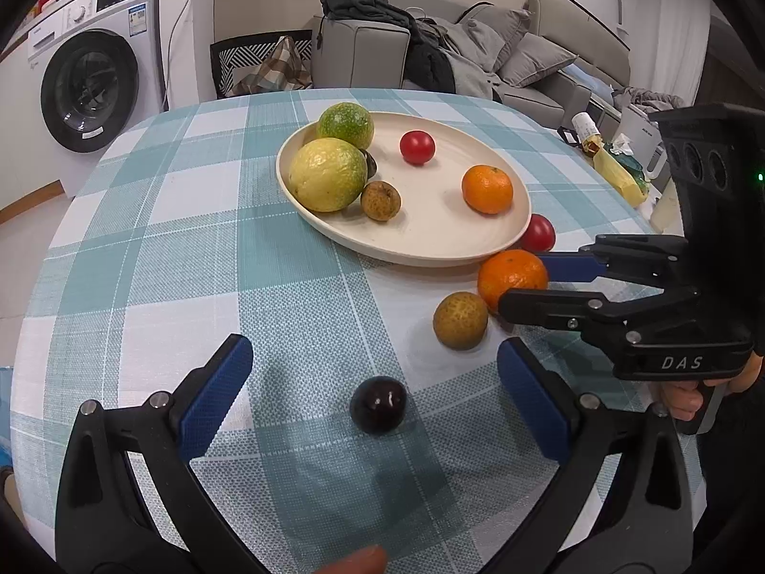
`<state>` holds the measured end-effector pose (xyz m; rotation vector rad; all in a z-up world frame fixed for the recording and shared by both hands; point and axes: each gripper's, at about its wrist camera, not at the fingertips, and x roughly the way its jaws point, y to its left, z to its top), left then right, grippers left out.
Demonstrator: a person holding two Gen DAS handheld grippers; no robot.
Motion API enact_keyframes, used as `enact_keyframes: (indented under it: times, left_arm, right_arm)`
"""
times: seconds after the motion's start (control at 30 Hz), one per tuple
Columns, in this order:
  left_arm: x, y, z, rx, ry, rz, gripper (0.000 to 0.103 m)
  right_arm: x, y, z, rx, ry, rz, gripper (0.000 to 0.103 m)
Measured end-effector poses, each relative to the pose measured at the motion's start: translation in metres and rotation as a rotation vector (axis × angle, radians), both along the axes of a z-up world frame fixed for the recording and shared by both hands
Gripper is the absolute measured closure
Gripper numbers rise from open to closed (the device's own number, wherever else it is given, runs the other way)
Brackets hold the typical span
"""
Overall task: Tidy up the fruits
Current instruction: 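Grasp a brown round fruit with the left tool while the right tool grasps an orange, then carry the brown fruit and orange onto the plate and open both tools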
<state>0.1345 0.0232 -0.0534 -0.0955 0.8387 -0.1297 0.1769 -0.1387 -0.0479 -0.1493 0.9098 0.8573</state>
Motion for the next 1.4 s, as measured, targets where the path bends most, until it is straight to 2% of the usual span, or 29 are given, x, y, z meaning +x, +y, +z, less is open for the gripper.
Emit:
enact_keyframes:
  times: [0.2,0.3,0.33,0.37,0.43,0.7,0.77,0.83,1.07,1.4]
  left_arm:
    - [0.006,-0.006,-0.001,-0.03,0.015,-0.03,0.001]
    - [0.01,-0.014,-0.003,-0.018,0.031,-0.047,0.002]
    - [0.012,-0.017,-0.004,-0.011,0.034,-0.053,0.008]
    - [0.013,-0.019,-0.004,-0.004,0.035,-0.059,0.017]
    - [0.015,-0.024,-0.006,0.008,0.044,-0.076,0.028]
    - [0.021,-0.038,-0.006,0.021,0.035,-0.121,0.053]
    - [0.022,-0.04,-0.005,0.014,0.032,-0.13,0.068]
    - [0.024,-0.043,-0.005,0.016,0.031,-0.147,0.078]
    - [0.019,-0.043,0.001,-0.002,0.002,-0.164,0.078]
    - [0.017,-0.027,0.023,-0.045,-0.075,-0.103,0.078]
  right_arm:
    - [-0.006,-0.004,0.005,0.013,-0.027,0.007,0.061]
    - [-0.007,-0.008,0.01,0.039,-0.035,0.004,0.061]
    - [-0.007,-0.01,0.012,0.05,-0.04,0.002,0.061]
    - [-0.007,-0.013,0.015,0.068,-0.05,-0.002,0.061]
    - [-0.008,-0.016,0.02,0.099,-0.061,-0.008,0.061]
    - [-0.005,-0.023,0.028,0.134,-0.091,-0.046,0.061]
    - [-0.004,-0.024,0.028,0.133,-0.09,-0.055,0.061]
    - [-0.003,-0.024,0.028,0.131,-0.089,-0.062,0.061]
    - [0.002,-0.029,0.028,0.139,-0.085,-0.088,0.061]
    - [0.005,-0.036,0.03,0.157,-0.103,-0.134,0.061]
